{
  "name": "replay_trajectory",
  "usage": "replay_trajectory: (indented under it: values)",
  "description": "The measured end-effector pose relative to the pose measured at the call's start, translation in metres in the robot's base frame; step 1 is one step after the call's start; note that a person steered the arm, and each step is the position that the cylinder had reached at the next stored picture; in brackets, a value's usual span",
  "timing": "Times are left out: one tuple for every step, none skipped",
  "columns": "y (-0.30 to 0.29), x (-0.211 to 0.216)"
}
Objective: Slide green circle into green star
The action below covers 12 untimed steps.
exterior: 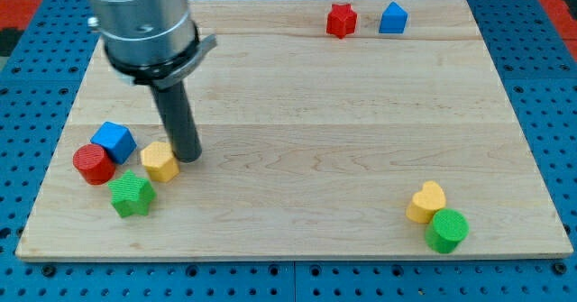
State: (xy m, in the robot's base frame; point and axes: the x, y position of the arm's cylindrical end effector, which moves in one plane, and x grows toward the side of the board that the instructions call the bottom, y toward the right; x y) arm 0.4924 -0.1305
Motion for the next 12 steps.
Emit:
replay_trajectory:
  values:
    - [0.021,0.004]
    - [0.138,-0.015]
    - [0.270,-0.015]
    - [0.378,-0.004]
    - [0.401,0.093]
    - [0.397,0.126]
    - [0.389,0.126]
    - [0.337,0.125]
    - [0.298,0.125]
    - [0.255,0.093]
    - [0.196,0.078]
    - [0.188,0.067]
